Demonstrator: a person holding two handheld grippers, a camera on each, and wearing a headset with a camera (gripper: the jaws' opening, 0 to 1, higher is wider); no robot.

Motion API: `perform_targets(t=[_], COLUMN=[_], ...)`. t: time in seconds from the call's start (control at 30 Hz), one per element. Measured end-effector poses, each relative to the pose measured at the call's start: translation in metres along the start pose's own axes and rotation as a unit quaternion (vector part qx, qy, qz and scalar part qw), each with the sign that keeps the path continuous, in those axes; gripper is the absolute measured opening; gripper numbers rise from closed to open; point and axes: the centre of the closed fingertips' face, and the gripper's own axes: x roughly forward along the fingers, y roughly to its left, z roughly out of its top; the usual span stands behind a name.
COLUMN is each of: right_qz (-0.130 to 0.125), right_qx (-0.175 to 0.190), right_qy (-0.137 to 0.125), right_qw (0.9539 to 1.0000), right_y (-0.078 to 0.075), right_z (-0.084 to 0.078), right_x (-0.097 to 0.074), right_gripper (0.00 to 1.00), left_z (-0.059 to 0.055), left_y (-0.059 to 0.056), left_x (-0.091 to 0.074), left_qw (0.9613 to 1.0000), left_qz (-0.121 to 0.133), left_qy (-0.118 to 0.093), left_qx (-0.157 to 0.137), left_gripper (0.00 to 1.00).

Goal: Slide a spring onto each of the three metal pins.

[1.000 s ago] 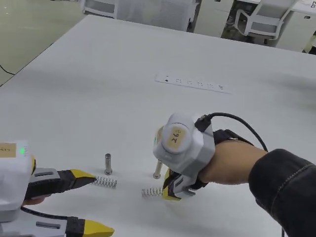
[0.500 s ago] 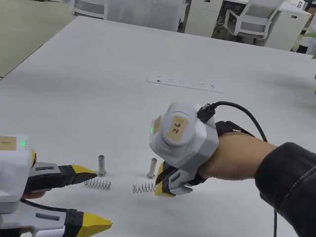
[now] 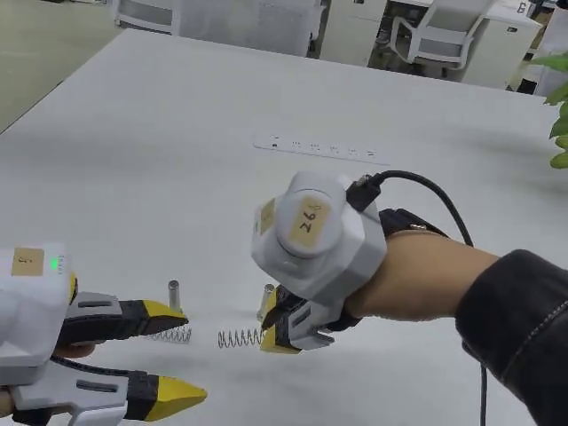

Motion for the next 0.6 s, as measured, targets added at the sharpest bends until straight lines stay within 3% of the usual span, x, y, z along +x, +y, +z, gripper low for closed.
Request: perform_targets(t=[0.6], right_qz=[0.001], right_qx=[-0.018], right_qy=[-0.007], right_qw=[0.9998], right_y=[0.007], right_z=[0.013], right_x=[-0.005], right_gripper=[0.07], left_z=[0.009], left_y=[-0.006], left_x=[0.010], left_qw=[0.9990], left_qz=[-0.024], left_qy=[-0.013], left_qx=[0.035], left_gripper=[0.26])
